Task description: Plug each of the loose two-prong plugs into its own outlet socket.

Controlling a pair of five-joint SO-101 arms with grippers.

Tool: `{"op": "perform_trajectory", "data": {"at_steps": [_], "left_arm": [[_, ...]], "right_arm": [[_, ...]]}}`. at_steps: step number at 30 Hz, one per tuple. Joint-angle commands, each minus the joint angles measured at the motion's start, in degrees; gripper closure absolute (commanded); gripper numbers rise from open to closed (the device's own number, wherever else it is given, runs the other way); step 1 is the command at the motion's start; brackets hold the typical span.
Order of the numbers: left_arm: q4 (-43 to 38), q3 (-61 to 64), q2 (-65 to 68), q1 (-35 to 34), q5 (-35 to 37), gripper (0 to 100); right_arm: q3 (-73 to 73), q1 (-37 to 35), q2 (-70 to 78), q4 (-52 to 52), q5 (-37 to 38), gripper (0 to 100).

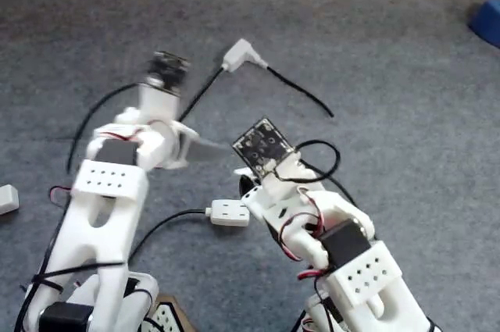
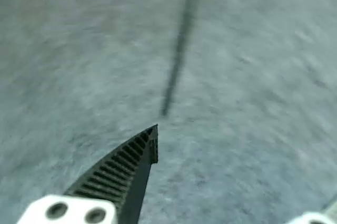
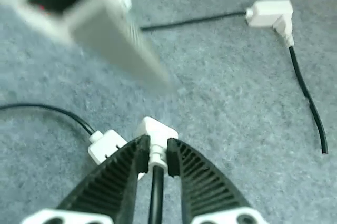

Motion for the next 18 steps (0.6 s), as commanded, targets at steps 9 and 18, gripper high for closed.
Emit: {"op": "perform_trajectory", "data": {"at_steps": [9,18], "left_arm": [[-2.8,7.3,-0.1,-15.6,6.6,49],[-4.9,8.0,0.3,-18.0,6.5,49]], "right_arm": [[-50.2,-0.1,42.3,28.4,14.2,99.1],[-90.4,-2.4,72.2,47.5,39.8,99.1]]}}
